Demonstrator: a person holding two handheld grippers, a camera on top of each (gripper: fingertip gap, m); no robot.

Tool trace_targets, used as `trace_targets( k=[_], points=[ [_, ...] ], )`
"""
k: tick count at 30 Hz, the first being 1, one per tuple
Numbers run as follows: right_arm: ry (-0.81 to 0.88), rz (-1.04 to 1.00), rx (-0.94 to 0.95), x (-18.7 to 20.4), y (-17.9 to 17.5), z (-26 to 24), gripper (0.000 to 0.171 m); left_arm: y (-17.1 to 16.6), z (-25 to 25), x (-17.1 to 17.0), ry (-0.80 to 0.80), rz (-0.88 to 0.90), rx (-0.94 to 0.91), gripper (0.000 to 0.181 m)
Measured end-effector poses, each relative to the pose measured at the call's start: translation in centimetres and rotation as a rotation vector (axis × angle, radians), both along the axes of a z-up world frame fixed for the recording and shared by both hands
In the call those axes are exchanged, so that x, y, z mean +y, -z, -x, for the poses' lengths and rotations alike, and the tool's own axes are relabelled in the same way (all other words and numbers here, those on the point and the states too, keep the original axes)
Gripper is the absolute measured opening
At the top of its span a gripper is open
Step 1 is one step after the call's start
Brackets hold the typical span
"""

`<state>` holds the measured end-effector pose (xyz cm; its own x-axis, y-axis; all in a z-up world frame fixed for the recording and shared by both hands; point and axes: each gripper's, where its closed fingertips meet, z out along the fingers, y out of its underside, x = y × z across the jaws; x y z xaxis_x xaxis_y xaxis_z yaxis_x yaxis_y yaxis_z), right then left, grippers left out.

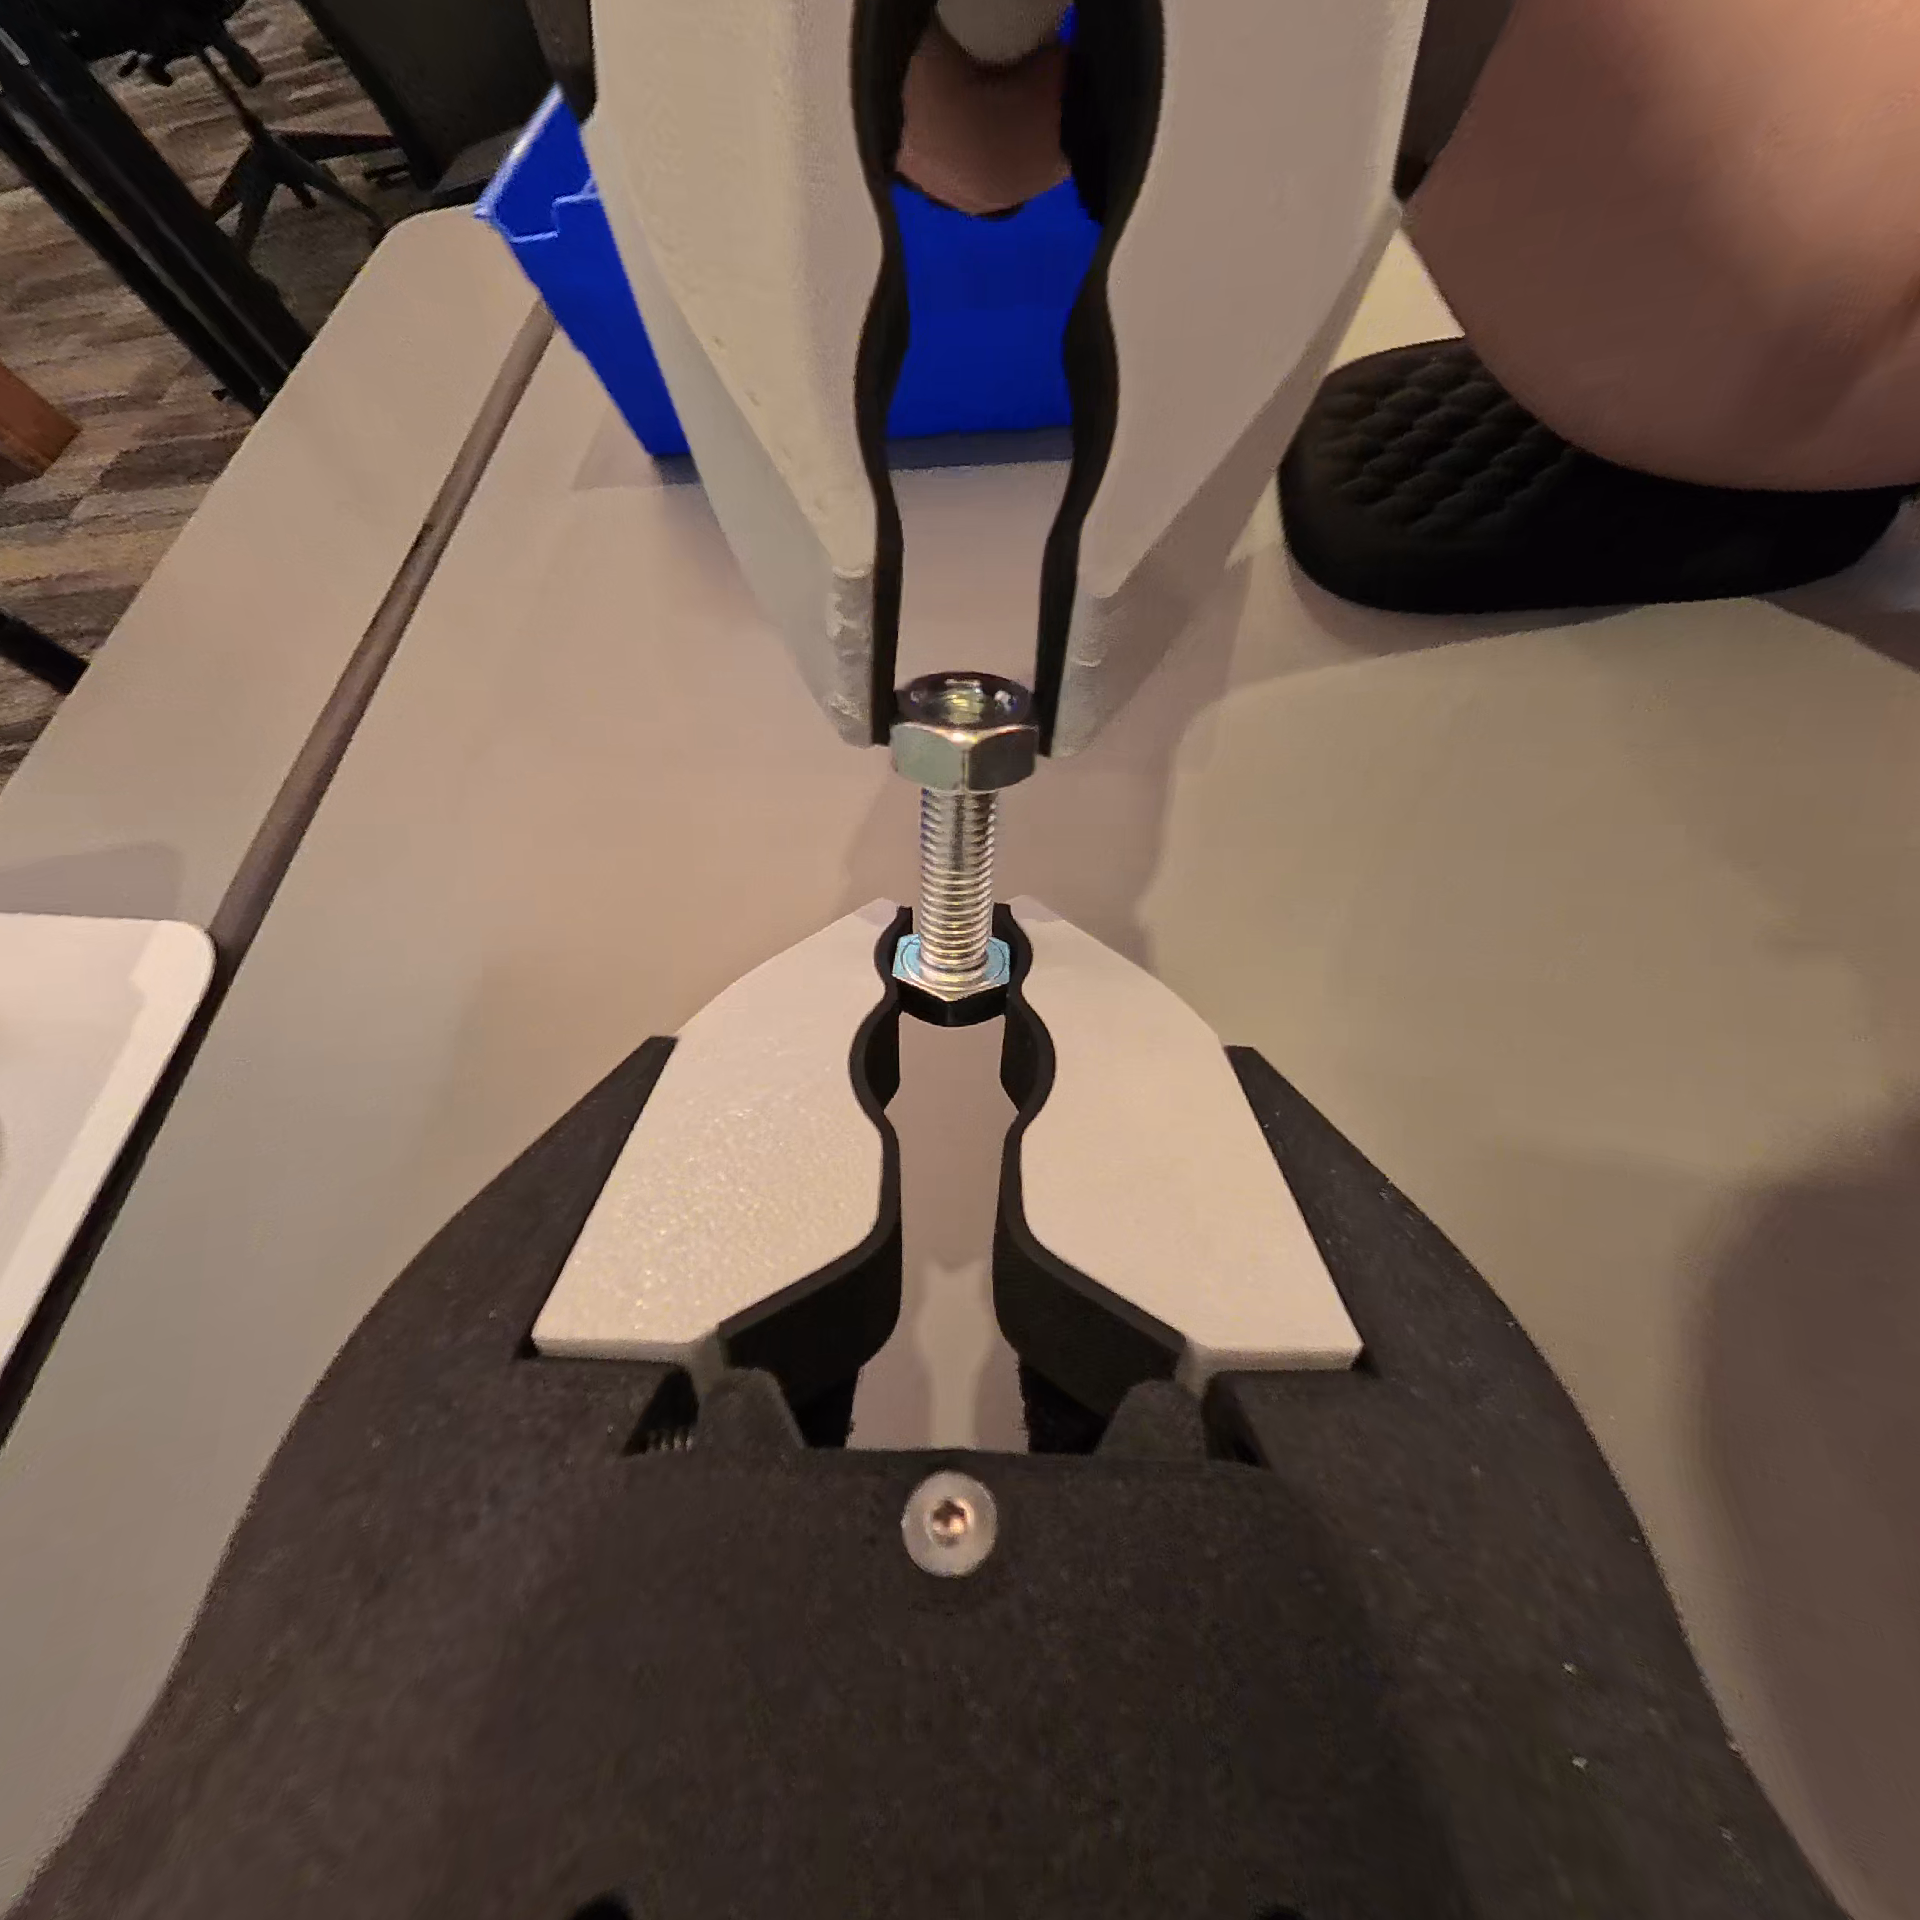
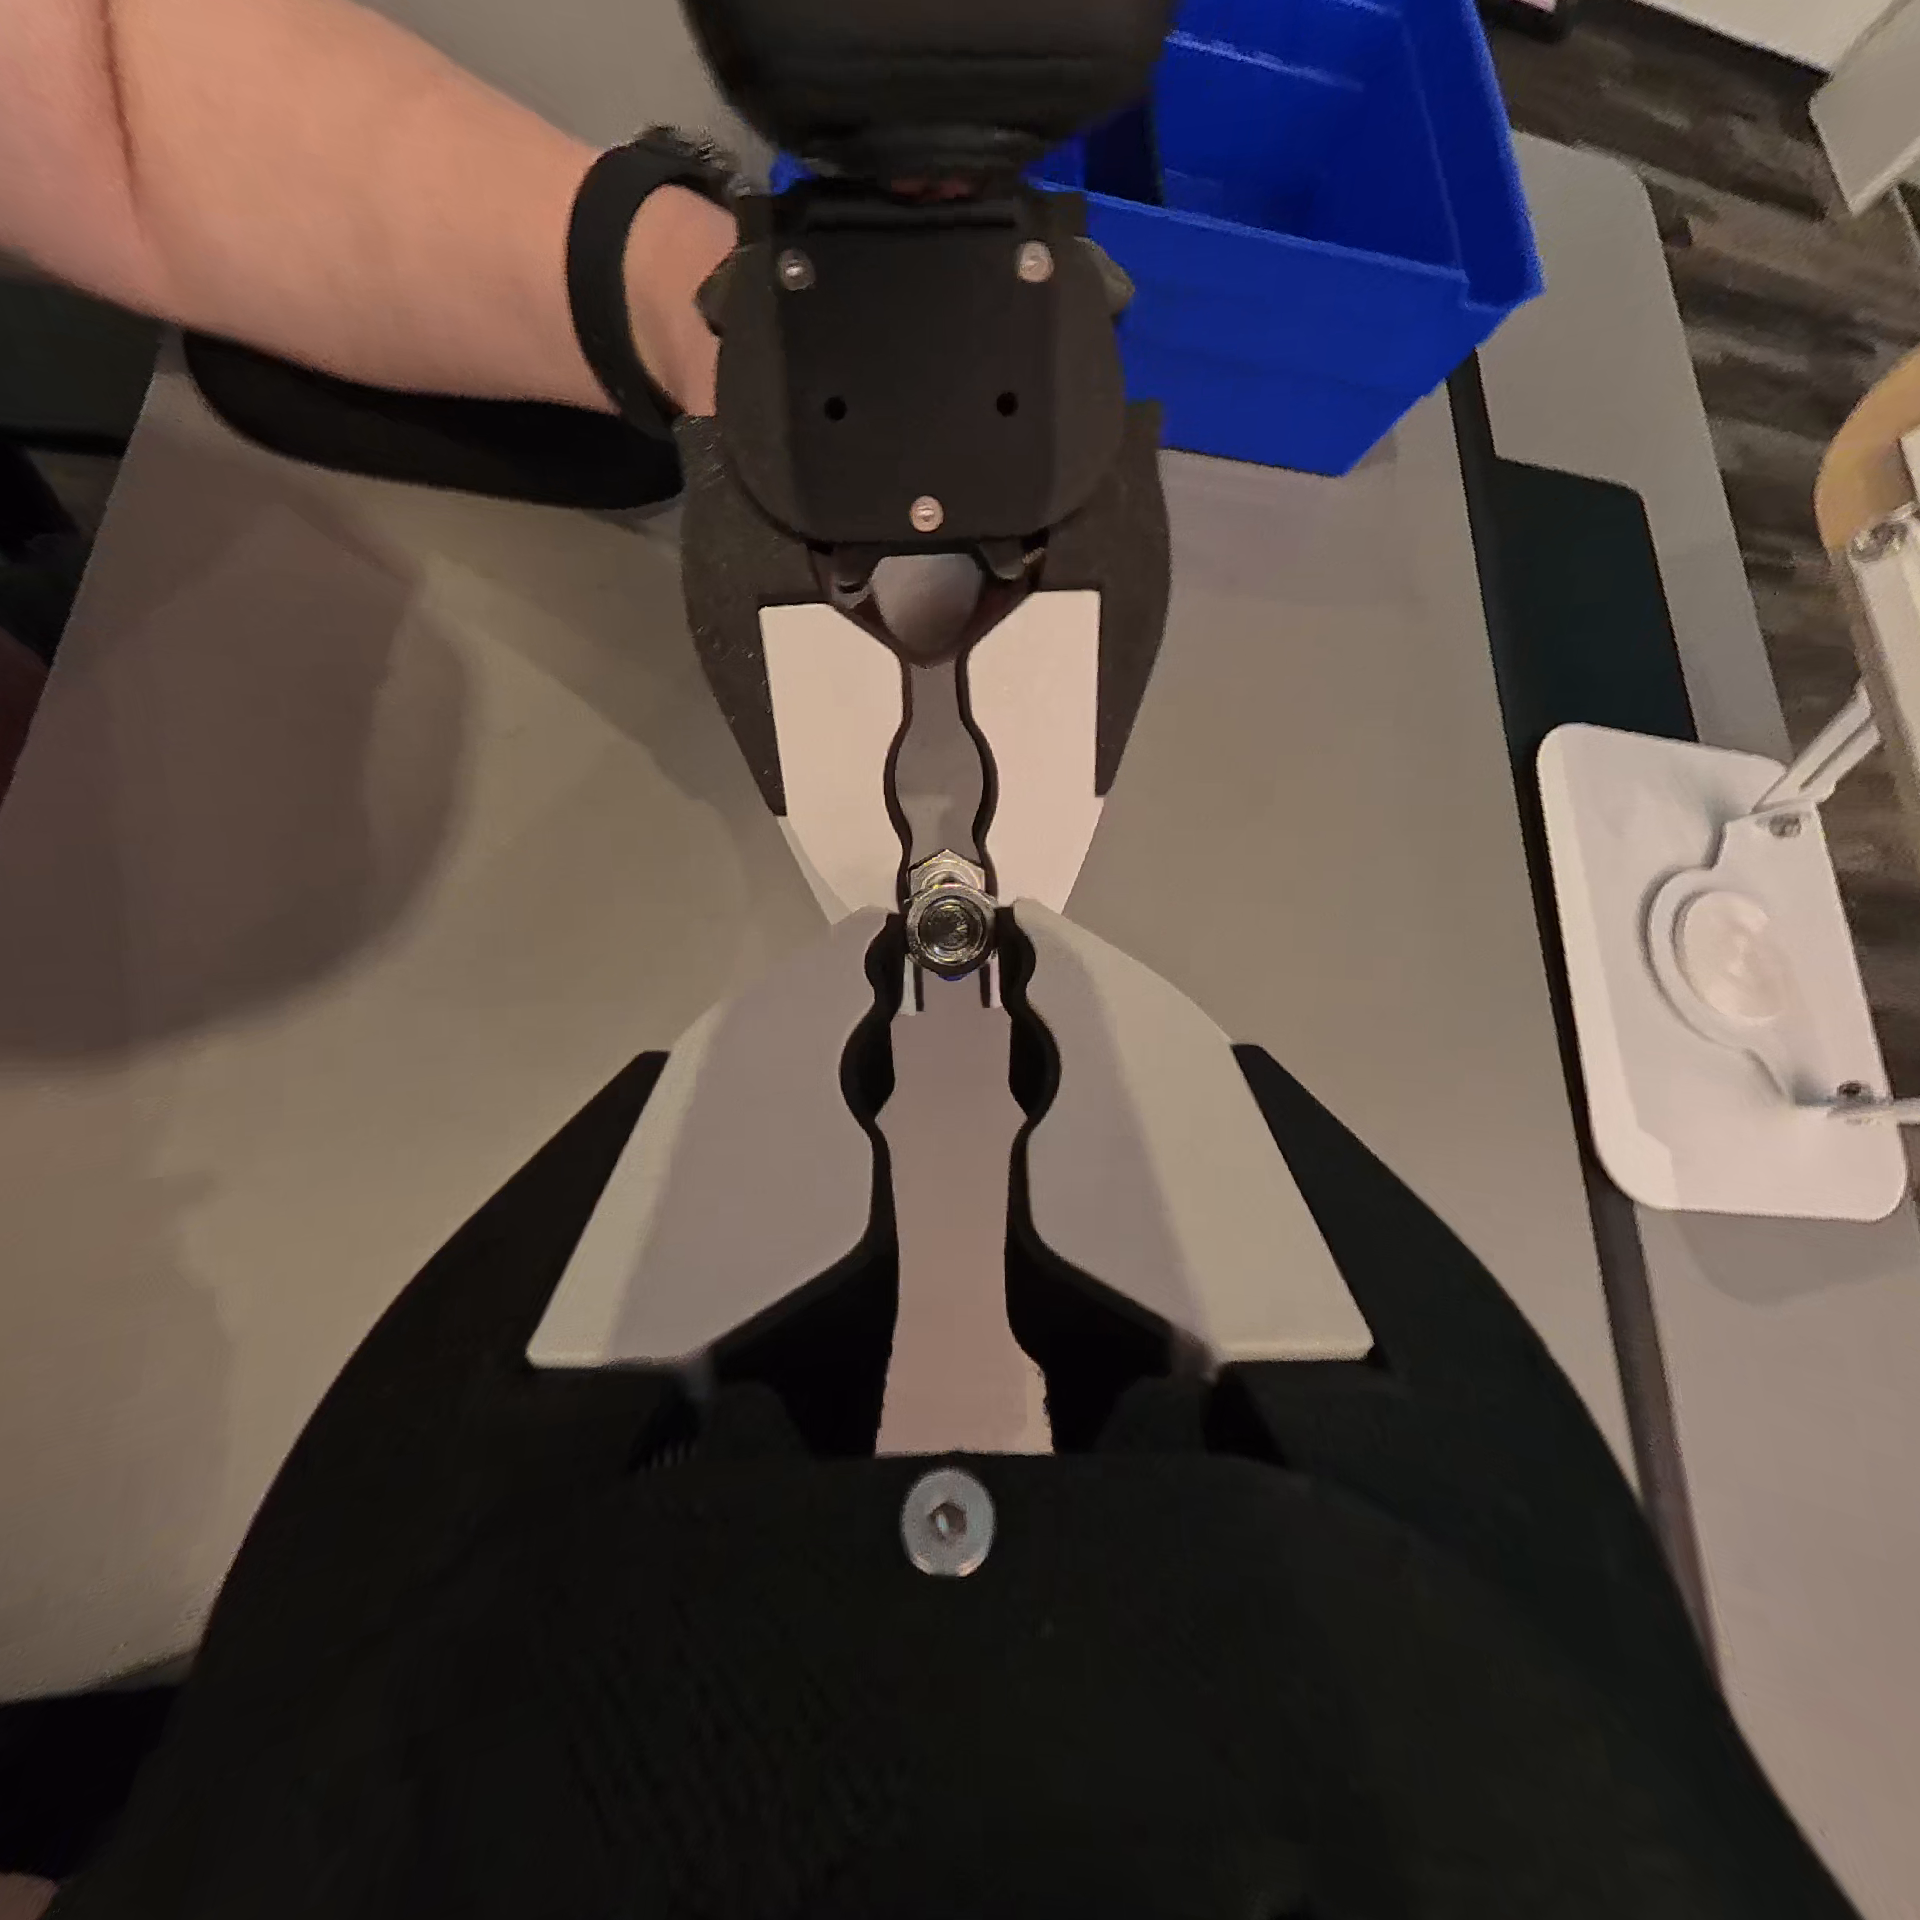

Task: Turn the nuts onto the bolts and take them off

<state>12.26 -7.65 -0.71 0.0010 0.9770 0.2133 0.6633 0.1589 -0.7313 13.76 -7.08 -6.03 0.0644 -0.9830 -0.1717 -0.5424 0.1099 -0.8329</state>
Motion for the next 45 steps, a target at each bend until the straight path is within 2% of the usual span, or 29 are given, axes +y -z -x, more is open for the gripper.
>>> trace_targets(
  k=[6, 10, 14, 18, 21, 25, 30, 36, 41, 45],
  points=[
    [0.17, 0.112, 0.069, 1.8, -0.6, 0.8, 0.019, -0.6, 0.8, 1.9, -0.116, 0.007, -0.012, 0.014],
    [0.217, 0.147, 0.104, 2.2, -0.9, 1.1, 0.02, -0.9, 1.0, 2.4, -0.146, 0.008, -0.02, 0.014],
    [0.173, 0.121, 0.167, 2.0, -2.0, 1.4, 0.023, -1.6, 1.0, 2.3, -0.139, 0.011, -0.064, 0.014],
    [0.011, 0.083, 0.321, 0.4, -4.6, 1.2, 0.035, -3.2, 0.9, 1.7, -0.098, 0.039, -0.151, 0.014],
    [-0.072, 0.085, 0.501, -0.3, -7.0, 0.9, 0.032, -5.2, 0.5, -0.1, 0.007, 0.089, -0.271, 0.014],
    [-0.082, 0.166, 0.587, -0.3, -7.9, 1.2, 0.03, -6.5, 0.5, -0.2, -0.004, 0.068, -0.323, 0.014],
    [-0.065, 0.113, 0.621, -0.2, -8.2, 2.0, 0.028, -7.3, 0.7, -0.1, -0.022, 0.071, -0.355, 0.014],
    [-0.067, 0.142, 0.597, -0.2, -7.6, 2.4, 0.027, -7.5, 0.6, -0.1, -0.021, 0.082, -0.364, 0.014],
    [-0.067, 0.156, 0.598, -0.1, -7.5, 2.5, 0.018, -7.5, 0.6, -0.3, -0.017, 0.086, -0.366, 0.014],
    [-0.139, 0.197, 0.611, -1.1, -7.5, 2.3, 0.018, -7.6, 0.4, -1.1, 0.033, 0.108, -0.368, 0.014]
  ],
)
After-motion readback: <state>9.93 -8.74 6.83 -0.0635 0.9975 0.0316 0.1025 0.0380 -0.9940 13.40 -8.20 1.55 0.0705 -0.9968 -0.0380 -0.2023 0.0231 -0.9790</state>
